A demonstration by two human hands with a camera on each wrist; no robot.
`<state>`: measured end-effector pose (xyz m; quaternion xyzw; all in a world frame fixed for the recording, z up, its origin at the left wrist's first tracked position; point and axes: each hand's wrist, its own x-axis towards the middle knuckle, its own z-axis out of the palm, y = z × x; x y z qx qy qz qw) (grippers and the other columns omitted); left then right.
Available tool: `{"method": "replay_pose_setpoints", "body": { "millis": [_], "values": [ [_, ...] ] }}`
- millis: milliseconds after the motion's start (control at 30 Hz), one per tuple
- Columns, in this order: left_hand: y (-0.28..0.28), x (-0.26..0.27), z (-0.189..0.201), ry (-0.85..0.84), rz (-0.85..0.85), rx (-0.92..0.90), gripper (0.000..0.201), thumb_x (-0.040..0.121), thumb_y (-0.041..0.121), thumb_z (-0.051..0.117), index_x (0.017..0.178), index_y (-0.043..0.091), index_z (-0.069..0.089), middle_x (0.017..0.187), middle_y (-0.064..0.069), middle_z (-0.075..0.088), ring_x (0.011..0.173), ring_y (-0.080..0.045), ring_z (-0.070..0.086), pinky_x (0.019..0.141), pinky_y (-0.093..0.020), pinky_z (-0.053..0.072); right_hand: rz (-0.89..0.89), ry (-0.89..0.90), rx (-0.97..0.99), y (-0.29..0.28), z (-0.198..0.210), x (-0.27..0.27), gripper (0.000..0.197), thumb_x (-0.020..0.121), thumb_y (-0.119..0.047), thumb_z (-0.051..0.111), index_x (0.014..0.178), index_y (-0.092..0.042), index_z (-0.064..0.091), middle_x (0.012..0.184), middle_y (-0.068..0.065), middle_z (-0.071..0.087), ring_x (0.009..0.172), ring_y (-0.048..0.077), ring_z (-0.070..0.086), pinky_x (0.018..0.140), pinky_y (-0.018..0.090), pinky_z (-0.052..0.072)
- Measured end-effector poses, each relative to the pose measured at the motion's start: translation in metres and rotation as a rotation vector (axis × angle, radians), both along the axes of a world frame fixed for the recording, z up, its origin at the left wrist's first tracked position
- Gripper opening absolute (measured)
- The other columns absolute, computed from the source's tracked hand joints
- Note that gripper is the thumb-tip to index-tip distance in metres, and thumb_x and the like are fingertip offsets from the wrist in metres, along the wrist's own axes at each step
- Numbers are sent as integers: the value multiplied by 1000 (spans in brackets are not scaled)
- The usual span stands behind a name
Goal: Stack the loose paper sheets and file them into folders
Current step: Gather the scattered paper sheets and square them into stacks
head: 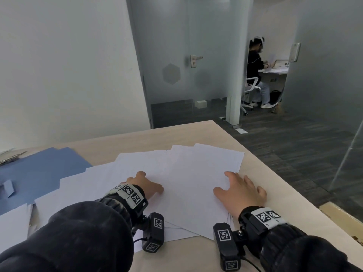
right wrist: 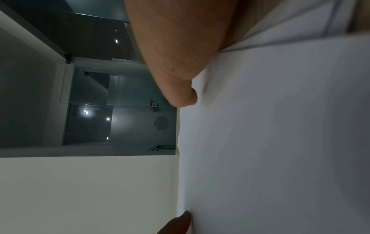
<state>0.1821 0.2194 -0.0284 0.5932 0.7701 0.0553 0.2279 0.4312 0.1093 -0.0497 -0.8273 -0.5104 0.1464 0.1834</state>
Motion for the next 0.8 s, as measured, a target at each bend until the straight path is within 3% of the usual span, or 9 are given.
{"method": "replay_pose_setpoints", "body": {
  "millis": [167,300,467,633,733,800],
  "values": [
    [2,-2,6,-195,97,86,90,79,42,77,154,25,30,140,-15,44,123,-37,51,102,-45,48,24,-18,-27,-2,3,0,67,86,-56,36,151,-45,23,165,-16,14,154,15,2,120,51,2],
    [4,-8,8,-285,134,129,87,82,32,77,154,20,30,136,-16,49,101,-31,52,79,-37,48,25,-26,-17,-2,2,0,65,86,-56,36,149,-45,26,164,-16,16,154,15,4,120,51,4],
    [4,-9,8,-388,154,198,82,81,22,76,152,19,36,131,-14,58,106,-33,60,91,-40,53,21,-22,2,-3,3,0,56,88,-54,37,144,-46,34,164,-17,17,154,13,5,121,49,5],
    [0,-15,10,-437,155,299,74,82,22,73,148,20,39,132,-14,56,93,-29,59,77,-36,49,17,-15,11,-3,2,0,52,89,-53,38,141,-47,37,164,-18,16,154,12,5,121,48,5],
    [-2,-23,12,-460,156,312,75,89,23,70,154,16,32,136,-14,56,94,-26,53,78,-34,42,18,-18,13,-3,1,1,53,89,-54,37,141,-47,37,162,-20,19,153,11,6,121,49,5],
    [-4,-30,13,-462,145,307,66,92,23,67,152,13,39,134,-12,59,98,-27,57,83,-32,43,18,-17,13,-3,1,0,54,88,-55,37,141,-47,36,162,-21,19,153,11,6,121,49,5]
  ]
}}
